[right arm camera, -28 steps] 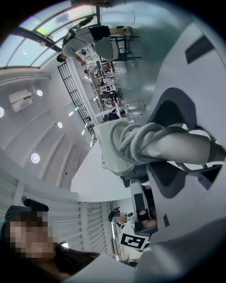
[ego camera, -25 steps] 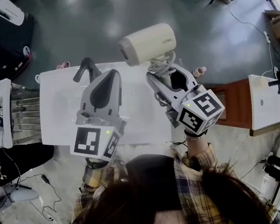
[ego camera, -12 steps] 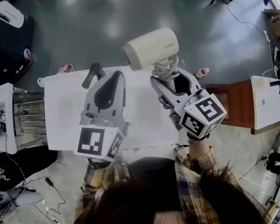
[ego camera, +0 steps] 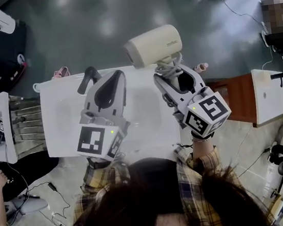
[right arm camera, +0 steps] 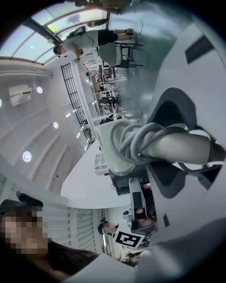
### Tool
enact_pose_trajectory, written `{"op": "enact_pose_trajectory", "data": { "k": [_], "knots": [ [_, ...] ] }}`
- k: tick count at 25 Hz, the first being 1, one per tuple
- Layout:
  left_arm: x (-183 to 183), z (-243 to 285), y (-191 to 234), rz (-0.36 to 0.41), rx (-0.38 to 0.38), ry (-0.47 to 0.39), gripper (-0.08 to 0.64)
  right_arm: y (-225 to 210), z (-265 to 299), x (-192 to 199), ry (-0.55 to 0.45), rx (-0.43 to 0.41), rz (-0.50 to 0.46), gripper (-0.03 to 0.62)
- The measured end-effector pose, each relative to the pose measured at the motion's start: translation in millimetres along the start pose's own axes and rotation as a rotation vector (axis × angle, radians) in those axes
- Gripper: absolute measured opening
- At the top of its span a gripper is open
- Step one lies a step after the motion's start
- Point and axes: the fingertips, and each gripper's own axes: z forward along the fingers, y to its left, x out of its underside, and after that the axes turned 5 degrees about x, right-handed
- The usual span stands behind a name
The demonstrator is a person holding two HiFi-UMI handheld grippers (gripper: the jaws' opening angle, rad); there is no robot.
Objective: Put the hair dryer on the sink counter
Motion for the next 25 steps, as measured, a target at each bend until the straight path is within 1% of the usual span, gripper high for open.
{"op": "enact_pose_trajectory", "data": {
  "k": [4,10,14,17,25],
  "knots": [
    [9,10,0,-0.002,0.000,0.026,0.020,-12,5,7,0.027,-0.006,-0.002,0.241],
    [28,13,3,-0.014,-0.004,0.061,0.020,-26,15,29,0.077,-0.022,0.006,0.239],
    [42,17,5,-0.017,-0.008,0.075,0.020,-34,21,45,0.111,-0.052,0.019,0.239],
    [54,19,9,-0.006,-0.015,0.086,0.020,-39,28,59,0.142,-0.071,0.024,0.239],
    [79,23,11,-0.023,-0.027,0.114,0.020,-47,41,103,0.227,-0.114,0.025,0.239]
  ]
}}
